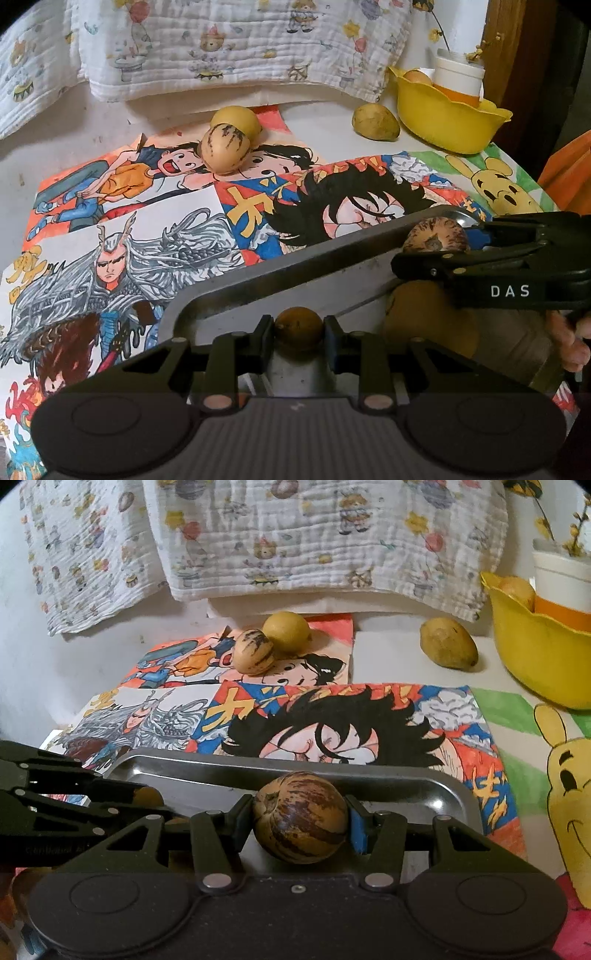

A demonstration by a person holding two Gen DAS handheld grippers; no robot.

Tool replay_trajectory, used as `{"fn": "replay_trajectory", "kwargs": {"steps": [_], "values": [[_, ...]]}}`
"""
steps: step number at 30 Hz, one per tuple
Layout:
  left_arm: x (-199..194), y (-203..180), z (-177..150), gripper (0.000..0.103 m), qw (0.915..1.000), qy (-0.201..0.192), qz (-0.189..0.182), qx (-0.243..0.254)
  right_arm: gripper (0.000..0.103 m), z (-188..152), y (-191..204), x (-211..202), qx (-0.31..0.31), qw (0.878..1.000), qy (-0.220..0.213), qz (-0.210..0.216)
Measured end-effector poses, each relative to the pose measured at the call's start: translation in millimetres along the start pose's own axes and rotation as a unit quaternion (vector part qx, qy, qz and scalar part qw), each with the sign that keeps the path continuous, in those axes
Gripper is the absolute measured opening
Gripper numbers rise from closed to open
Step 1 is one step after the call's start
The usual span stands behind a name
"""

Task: Organize fruits
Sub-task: 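Close the right tool on the striped fruit while the left tool grasps the small brown fruit, then carry both fruits over the metal tray and open both tools to release them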

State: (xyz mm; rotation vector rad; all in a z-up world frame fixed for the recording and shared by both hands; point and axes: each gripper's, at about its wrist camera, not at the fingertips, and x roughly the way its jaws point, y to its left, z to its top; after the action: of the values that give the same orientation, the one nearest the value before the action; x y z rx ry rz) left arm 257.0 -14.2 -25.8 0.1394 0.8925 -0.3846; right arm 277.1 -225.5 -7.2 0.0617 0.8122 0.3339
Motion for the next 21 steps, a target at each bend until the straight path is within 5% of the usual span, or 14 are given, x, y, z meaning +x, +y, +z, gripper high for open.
{"fn": "replay_trajectory", "kwargs": {"steps": [6,17,21], "values": [[-2,1,-1,0.037,0.9999,0.002,-0.004,-0.011,0.054,-3,-4,-4,0.012,1.000,-0.008,0.006],[-31,1,-8,0.082,0.9990,-0.028,0.008,-0.034,0.076,-8,-7,-37,0.029,0.998,-0.053,0.004],[-48,3,-14,0.091,0.9980,-0.045,0.018,-0.040,0.085,-12,-5,-51,0.029,0.997,-0.065,0.005]]}}
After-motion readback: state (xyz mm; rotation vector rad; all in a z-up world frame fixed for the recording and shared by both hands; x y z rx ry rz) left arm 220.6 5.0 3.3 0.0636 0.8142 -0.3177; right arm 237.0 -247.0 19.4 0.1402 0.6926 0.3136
